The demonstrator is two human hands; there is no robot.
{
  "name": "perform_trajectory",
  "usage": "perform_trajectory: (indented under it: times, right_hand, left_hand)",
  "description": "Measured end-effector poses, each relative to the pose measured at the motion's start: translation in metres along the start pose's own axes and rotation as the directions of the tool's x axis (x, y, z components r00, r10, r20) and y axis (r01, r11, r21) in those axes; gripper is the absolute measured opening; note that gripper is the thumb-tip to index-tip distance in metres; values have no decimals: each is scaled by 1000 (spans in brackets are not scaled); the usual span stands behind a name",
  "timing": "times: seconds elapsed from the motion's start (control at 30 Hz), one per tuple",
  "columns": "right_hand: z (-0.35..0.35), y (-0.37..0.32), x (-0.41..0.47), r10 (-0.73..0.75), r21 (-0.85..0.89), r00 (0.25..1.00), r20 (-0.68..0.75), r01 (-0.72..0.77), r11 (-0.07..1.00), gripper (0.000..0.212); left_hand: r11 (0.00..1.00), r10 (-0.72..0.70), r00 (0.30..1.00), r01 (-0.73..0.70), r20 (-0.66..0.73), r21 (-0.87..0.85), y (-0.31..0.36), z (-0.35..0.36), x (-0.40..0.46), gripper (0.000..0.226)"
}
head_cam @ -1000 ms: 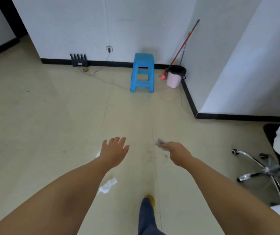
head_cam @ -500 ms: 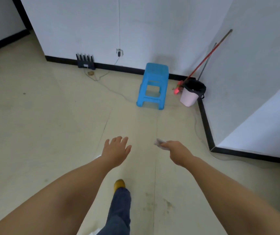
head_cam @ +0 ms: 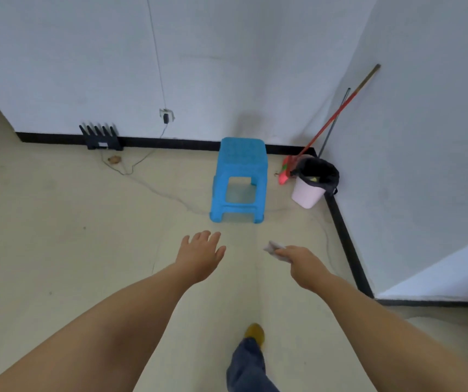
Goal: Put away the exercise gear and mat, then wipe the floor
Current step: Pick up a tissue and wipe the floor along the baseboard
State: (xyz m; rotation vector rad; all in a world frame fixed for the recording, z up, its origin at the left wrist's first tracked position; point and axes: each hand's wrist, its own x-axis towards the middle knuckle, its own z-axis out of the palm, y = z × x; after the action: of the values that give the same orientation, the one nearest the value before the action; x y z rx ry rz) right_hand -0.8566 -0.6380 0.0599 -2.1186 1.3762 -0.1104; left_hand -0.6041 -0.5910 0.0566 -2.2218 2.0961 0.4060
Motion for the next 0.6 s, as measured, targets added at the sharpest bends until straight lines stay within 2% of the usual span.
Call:
perform_trajectory:
  times: [0.17, 0.37, 0.5, 0.6]
  right_hand:
    - [-51, 31, 123, -14, 1, 1000, -15, 14, 1000, 78]
    - [-109, 64, 261, -3, -38, 998, 62, 6, 999, 81]
    - [-123, 77, 339, 15, -23, 990, 144, -12, 1000, 83]
    - [-125, 85, 392, 26, 38, 990, 135, -31, 999, 86]
  left_hand:
    - [998, -60, 998, 60, -3, -24, -6, -19, 124, 50]
    - [989, -116, 993, 112, -30, -96, -9, -53, 251, 49]
    - [989, -123, 992, 126, 41, -81, -23, -49, 320, 49]
    - [988, -116, 990, 124, 84, -92, -40, -44, 375, 50]
